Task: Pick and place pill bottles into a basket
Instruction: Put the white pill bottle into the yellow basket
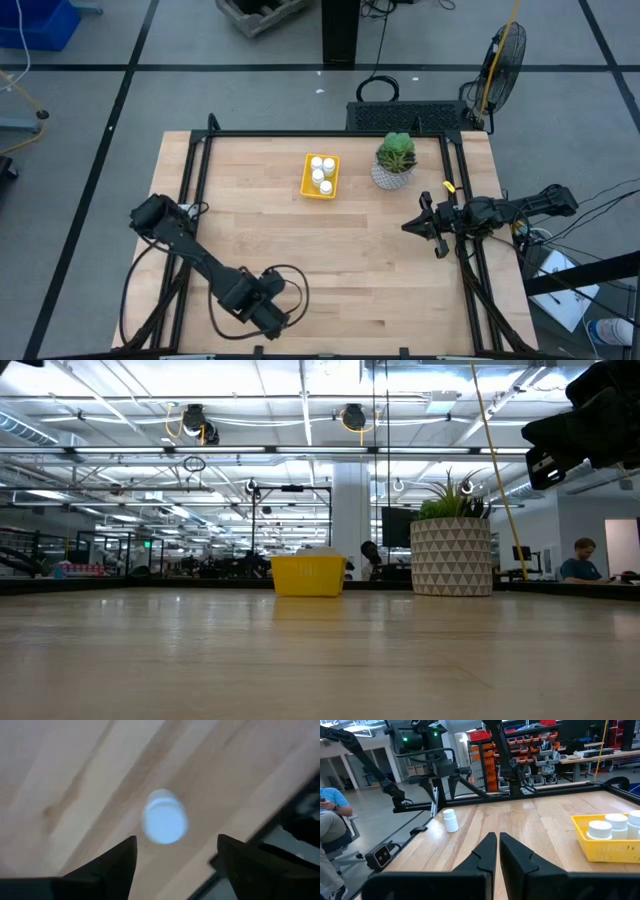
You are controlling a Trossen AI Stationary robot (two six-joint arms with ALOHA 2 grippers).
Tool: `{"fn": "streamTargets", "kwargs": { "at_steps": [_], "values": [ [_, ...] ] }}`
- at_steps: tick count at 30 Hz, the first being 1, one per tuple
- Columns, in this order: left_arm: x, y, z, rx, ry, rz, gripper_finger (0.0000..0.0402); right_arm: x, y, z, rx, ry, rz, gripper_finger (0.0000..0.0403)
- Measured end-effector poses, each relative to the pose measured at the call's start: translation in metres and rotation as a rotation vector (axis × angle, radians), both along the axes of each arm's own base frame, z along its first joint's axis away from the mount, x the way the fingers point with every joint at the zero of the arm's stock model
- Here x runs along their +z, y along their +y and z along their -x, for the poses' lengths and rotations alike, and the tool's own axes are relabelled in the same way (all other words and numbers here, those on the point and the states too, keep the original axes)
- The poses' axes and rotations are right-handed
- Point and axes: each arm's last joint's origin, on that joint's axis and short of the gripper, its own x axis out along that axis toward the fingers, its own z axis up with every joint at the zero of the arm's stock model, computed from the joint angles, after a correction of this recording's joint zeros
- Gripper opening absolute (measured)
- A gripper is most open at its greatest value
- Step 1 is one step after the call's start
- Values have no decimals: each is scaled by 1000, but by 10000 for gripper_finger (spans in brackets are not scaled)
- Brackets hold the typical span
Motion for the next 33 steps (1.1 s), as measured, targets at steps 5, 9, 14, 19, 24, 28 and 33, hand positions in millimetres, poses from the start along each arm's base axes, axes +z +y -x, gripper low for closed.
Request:
{"fn": "streamTargets", "kwargs": {
  "at_steps": [5,9,14,19,24,28,33],
  "values": [
    [0,-1,1,-13,9,-2,291,0,0,0,0,0,0,16],
    [-3,-1,-1,-11,-8,-22,292,0,0,0,0,0,0,16],
    [-3,-1,-1,-16,-18,-31,292,0,0,0,0,0,0,16],
    [-2,-1,-1,-23,-41,-64,298,0,0,0,0,0,0,16],
    [-2,0,-1,-7,-44,-71,326,0,0,0,0,0,0,16],
    [-3,1,0,41,-43,-92,359,0,0,0,0,0,0,16],
    [-3,0,1,63,-41,-91,388,0,0,0,0,0,0,16]
  ]
}}
